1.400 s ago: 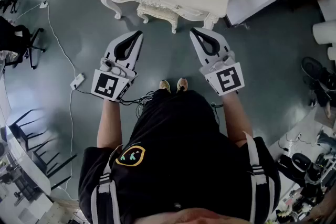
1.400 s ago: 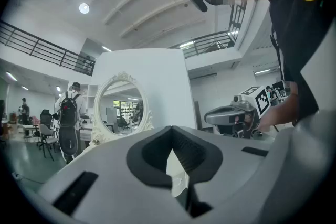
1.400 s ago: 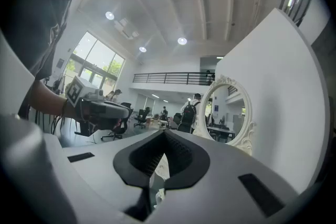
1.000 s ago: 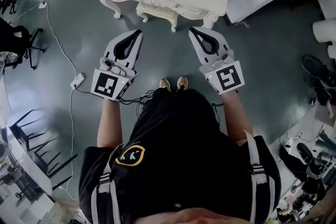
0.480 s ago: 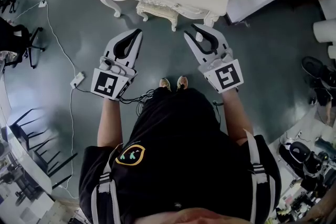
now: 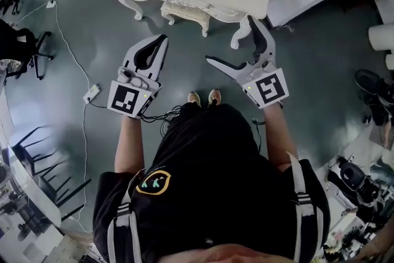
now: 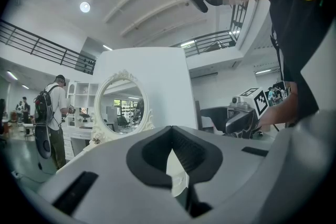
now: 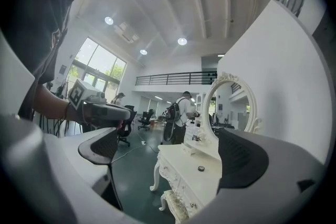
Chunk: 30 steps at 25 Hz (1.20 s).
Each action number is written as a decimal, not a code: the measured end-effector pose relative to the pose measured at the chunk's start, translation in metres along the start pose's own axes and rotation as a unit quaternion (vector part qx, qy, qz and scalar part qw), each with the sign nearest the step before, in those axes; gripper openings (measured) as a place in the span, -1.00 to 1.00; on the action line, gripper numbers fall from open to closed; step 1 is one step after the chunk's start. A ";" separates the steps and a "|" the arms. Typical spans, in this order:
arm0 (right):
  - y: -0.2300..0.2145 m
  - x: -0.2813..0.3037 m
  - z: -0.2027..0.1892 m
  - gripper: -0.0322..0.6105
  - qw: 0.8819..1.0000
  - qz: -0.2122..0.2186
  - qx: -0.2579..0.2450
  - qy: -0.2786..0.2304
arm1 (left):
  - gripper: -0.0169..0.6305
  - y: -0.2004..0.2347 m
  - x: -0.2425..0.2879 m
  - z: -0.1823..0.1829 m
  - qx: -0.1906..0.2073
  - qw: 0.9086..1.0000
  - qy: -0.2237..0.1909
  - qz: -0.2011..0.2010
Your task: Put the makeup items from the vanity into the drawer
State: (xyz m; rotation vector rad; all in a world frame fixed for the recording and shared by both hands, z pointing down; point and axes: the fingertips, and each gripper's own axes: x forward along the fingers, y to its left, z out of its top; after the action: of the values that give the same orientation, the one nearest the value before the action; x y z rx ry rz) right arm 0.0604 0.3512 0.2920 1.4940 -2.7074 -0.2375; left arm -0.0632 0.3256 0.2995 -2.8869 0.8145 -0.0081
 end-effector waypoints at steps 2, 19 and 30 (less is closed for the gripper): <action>-0.004 -0.002 -0.001 0.97 1.000 -0.005 -0.004 -0.001 | -0.89 -0.001 0.001 0.000 0.001 1.000 0.000 0.000; -0.023 -0.019 -0.017 0.97 0.999 0.028 -0.023 0.006 | -0.89 -0.026 0.021 0.000 0.003 0.999 0.012 0.032; -0.058 0.008 -0.043 0.97 1.000 0.020 -0.016 0.011 | -0.89 0.000 0.059 -0.022 0.000 1.000 0.015 0.025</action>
State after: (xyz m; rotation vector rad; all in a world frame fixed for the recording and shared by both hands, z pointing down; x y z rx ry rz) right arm 0.1093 0.3087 0.3253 1.4231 -2.7012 -0.2612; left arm -0.0138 0.2919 0.3191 -2.8713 0.8917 -0.0457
